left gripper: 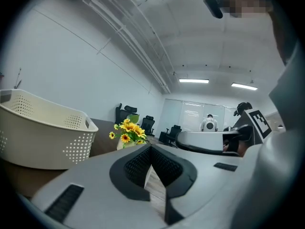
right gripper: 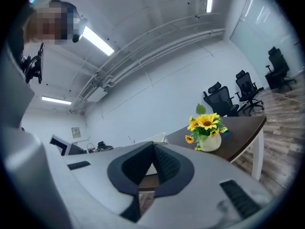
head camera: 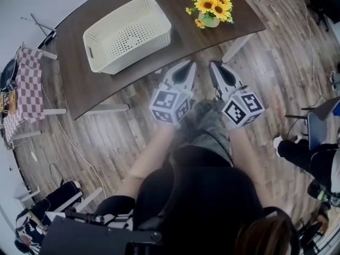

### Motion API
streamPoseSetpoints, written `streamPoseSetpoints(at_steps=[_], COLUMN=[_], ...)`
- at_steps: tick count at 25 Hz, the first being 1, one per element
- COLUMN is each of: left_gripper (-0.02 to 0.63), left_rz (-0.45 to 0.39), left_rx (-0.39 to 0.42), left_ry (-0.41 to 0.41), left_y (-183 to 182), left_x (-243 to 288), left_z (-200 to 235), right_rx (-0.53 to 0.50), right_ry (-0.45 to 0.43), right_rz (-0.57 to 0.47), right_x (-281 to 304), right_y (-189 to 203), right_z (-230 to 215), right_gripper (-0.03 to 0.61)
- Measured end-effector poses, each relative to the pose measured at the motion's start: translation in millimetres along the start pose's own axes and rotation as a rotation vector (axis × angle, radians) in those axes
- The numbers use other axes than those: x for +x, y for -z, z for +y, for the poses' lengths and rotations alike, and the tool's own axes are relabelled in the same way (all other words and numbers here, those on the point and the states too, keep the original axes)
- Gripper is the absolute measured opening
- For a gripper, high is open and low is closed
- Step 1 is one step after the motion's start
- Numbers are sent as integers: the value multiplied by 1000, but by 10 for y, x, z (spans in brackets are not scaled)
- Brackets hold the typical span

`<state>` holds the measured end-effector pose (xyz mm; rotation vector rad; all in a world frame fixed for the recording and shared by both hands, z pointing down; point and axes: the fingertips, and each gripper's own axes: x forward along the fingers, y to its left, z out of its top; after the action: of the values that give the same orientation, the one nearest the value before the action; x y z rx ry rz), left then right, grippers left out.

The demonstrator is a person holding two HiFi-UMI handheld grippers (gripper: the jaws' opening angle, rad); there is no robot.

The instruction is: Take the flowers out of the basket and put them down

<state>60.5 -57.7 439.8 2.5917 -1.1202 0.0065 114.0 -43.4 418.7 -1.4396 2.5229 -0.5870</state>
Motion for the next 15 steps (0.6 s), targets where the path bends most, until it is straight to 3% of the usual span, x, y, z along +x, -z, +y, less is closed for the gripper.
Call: streamPoseSetpoints(at_steps=[15], left_gripper=[0], left_rz=[-91], left_rx=[74], left_ry=[-15], left_y=[-313], left_x=[-198], left_z=[-269], right_rx=[-67], right_ry=[-167], right_rz=[-11], right_x=[-78], right_y=[-181], right_z=[460], right_gripper=[2])
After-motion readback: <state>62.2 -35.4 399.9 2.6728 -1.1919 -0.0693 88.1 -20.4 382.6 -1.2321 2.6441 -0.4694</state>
